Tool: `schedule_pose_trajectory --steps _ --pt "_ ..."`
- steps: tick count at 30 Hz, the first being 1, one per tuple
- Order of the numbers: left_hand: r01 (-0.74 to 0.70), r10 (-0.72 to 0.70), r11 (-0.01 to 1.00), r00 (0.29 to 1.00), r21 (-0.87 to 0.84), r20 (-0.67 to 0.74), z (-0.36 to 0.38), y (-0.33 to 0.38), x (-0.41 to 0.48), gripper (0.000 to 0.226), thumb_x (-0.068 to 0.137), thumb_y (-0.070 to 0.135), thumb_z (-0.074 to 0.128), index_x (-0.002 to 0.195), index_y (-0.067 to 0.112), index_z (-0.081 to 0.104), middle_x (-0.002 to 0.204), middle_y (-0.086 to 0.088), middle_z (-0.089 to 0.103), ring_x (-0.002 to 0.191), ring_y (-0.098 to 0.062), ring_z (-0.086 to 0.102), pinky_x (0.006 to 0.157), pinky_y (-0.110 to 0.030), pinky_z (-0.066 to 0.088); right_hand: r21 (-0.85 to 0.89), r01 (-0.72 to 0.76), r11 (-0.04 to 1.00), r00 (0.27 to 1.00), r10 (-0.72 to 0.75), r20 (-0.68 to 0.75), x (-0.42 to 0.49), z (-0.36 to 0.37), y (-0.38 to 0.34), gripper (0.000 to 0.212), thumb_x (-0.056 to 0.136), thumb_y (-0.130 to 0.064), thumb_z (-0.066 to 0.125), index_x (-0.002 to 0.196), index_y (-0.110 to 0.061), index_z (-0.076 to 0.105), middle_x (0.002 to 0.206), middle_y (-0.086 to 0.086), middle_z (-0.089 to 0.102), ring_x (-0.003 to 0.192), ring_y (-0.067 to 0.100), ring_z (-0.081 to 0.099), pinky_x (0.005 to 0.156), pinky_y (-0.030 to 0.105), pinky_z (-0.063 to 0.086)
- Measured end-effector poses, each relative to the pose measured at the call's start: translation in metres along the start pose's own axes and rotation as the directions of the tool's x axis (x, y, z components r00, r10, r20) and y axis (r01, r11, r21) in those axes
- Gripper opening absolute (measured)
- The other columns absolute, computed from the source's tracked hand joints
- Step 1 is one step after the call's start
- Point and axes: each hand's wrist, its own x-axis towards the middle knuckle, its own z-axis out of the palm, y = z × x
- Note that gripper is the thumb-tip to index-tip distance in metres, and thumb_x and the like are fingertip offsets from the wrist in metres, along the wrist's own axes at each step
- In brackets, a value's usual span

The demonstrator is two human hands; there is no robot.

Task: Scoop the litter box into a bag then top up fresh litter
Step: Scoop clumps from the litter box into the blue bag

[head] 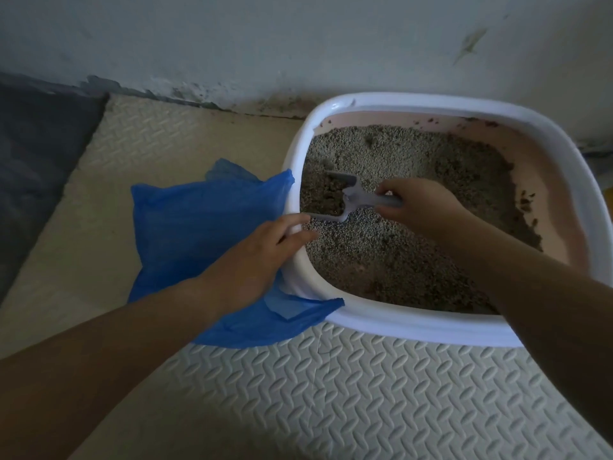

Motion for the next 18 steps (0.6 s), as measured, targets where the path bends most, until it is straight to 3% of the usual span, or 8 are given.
schedule_pose_trajectory --steps 3,7,13,18 --pt "-0.001 0.001 1.000 1.000 0.000 0.003 0.000 -0.001 0.000 0.090 0.069 -0.023 0.059 0.140 0.027 0.034 0.150 0.004 0.022 0.130 -0.022 0.039 0.092 -0.039 0.051 0.071 -0.015 0.997 1.000 0.016 -0.018 -0.008 0.020 0.010 0.020 0.091 -0.036 0.058 0.108 -0.026 0.056 0.078 -0.002 0.060 0.062 0.015 0.054 0.052 0.026 0.038" --pt "0.010 -0.010 1.000 1.000 -0.005 0.000 0.000 0.001 0.000 0.089 0.068 -0.025 0.055 0.139 0.026 0.038 0.150 0.004 0.023 0.129 -0.021 0.039 0.090 -0.036 0.051 0.279 -0.053 0.959 0.997 0.064 -0.031 -0.022 0.040 0.016 0.021 0.092 -0.034 0.056 0.111 -0.027 0.053 0.084 0.001 0.062 0.071 0.021 0.059 0.063 0.032 0.045" --pt "0.041 -0.041 0.999 0.999 0.001 0.008 -0.002 0.006 -0.001 0.085 0.071 -0.024 0.054 0.140 0.024 0.041 0.151 0.006 0.020 0.132 -0.021 0.035 0.091 -0.036 0.050 0.433 -0.024 0.901 0.987 0.091 -0.136 -0.045 0.021 0.025 0.012 0.092 -0.032 0.056 0.104 -0.032 0.052 0.072 -0.001 0.058 0.058 0.016 0.052 0.055 0.031 0.039" --pt "0.071 -0.072 0.997 0.997 0.029 0.039 -0.006 0.009 -0.001 0.088 0.070 -0.025 0.053 0.142 0.023 0.039 0.153 0.007 0.016 0.136 -0.019 0.031 0.093 -0.031 0.048 0.530 0.013 0.848 0.970 0.119 -0.214 -0.075 0.008 0.028 0.018 0.091 -0.030 0.059 0.108 -0.032 0.053 0.078 -0.003 0.062 0.063 0.015 0.055 0.059 0.034 0.045"
